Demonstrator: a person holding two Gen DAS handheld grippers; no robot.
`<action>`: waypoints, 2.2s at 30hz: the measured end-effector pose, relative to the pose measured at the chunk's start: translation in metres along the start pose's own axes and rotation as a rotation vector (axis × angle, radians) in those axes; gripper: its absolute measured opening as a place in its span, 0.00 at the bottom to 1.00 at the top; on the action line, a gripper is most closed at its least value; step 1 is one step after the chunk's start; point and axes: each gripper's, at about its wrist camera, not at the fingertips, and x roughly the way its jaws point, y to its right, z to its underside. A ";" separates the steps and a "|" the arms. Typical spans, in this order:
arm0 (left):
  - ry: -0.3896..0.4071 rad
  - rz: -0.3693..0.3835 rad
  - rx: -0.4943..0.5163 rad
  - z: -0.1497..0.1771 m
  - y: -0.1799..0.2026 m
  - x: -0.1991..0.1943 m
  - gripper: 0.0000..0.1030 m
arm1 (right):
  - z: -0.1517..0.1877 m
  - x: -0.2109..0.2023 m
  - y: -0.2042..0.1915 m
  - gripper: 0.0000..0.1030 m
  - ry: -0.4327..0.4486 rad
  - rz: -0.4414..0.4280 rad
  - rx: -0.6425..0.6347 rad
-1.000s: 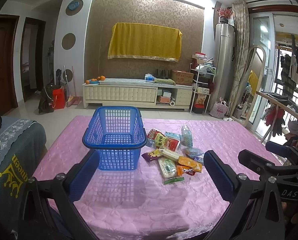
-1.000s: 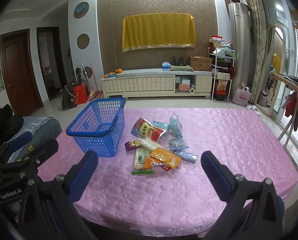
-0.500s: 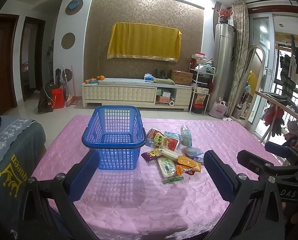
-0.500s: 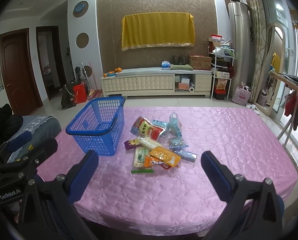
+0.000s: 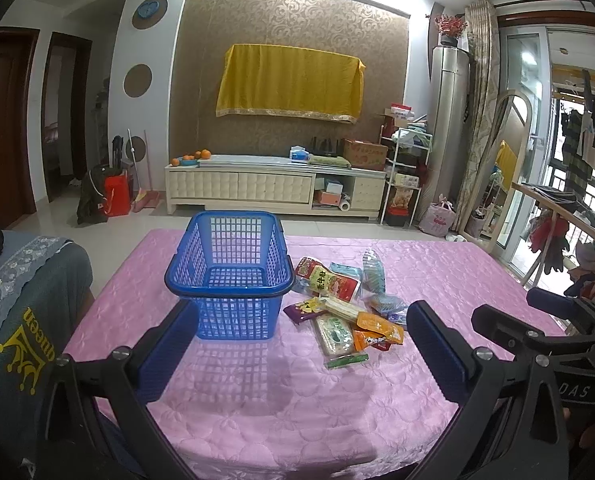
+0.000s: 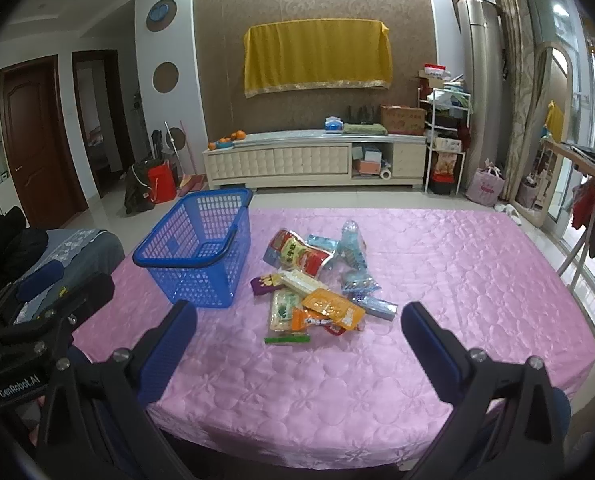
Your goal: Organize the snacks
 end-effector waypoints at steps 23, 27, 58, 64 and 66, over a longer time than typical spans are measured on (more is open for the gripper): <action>-0.252 0.053 0.009 -0.006 0.027 0.096 1.00 | -0.027 0.071 0.055 1.00 -0.087 -0.009 -0.024; -0.294 0.044 -0.003 -0.002 0.024 0.127 1.00 | -0.028 0.098 0.068 1.00 -0.137 -0.014 -0.022; -0.475 -0.058 0.088 0.008 0.067 0.279 1.00 | -0.022 0.272 0.125 1.00 -0.447 -0.032 -0.086; -0.476 -0.091 0.132 0.002 0.078 0.287 1.00 | -0.019 0.288 0.129 1.00 -0.458 -0.015 -0.079; -0.478 -0.097 0.140 0.002 0.079 0.289 1.00 | -0.017 0.294 0.130 0.99 -0.470 -0.022 -0.088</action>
